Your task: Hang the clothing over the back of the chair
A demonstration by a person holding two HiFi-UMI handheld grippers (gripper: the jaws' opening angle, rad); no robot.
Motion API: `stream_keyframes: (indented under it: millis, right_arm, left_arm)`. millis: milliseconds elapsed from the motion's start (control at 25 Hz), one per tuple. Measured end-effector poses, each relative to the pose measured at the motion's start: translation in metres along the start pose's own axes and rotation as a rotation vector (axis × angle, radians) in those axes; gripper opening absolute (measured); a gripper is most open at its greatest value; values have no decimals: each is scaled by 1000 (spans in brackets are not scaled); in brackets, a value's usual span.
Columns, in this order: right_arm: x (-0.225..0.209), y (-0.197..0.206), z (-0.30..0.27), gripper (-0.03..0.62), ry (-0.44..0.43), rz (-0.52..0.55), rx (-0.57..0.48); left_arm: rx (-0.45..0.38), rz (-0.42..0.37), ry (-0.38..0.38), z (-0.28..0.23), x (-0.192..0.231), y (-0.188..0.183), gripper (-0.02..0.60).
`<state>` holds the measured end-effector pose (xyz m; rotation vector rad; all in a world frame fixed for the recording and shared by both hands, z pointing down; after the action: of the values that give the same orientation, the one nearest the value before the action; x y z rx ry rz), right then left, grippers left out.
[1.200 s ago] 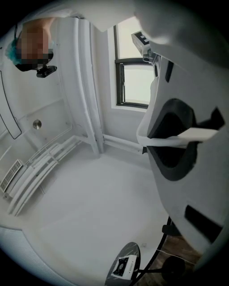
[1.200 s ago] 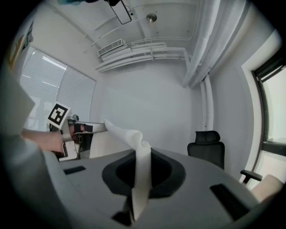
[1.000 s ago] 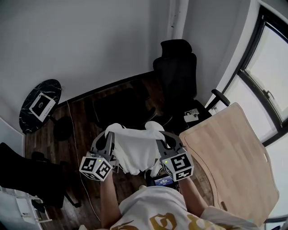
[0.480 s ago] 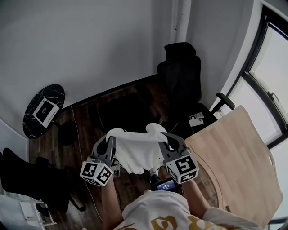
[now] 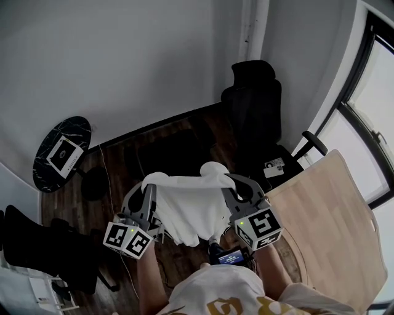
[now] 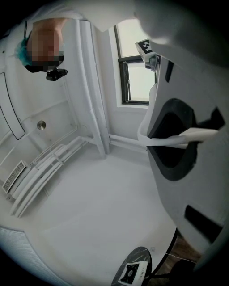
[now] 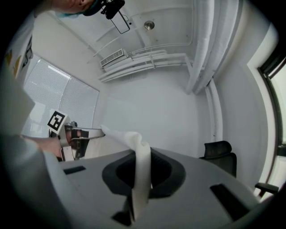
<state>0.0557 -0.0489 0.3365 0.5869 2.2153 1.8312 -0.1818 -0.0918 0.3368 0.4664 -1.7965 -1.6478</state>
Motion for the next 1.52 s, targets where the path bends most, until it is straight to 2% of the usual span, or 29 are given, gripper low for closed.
stream_keyframes:
  millis: [240,440,640,800,1040,1240,1520]
  right_arm:
    - [-13,-45,-22,21,-26,80,-39]
    - [-23,-83,-34,20,-74,173,-36]
    - [-29,-103,-55,20,-105,168,-40]
    - [-34,-104,-79,21,-127,173,-34]
    - [-45,-96,-115,20,-160,149,-6]
    - [-60,-84,-147,20,-182,132,25]
    - [-75,-68,-194,21,-231,129,51]
  left_arm:
    - [-61,-69,-19,-16,14,-43,25]
    - [-35,-144,-37,-32,28,-70,25]
    - [-29,-182,-71,-44,42,-82,25]
    - [3,-200,-100,-53,59,-81,25]
    - [43,-186,-124,-75,86,-70,25]
    - [73,-182,-123,-98,108,-56,25]
    - [146,-253,-142,-124,141,-37,25]
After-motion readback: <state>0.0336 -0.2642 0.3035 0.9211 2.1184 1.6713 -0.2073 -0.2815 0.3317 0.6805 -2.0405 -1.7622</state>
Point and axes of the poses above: the fingertips, and each gripper's own axes: z backward along the fingers, x to its left, y out of its underside, the point moved 5 cm from there along z, backward along the fingers, and after that the axes turned 11 degrees about x, right-handed, at the moved point
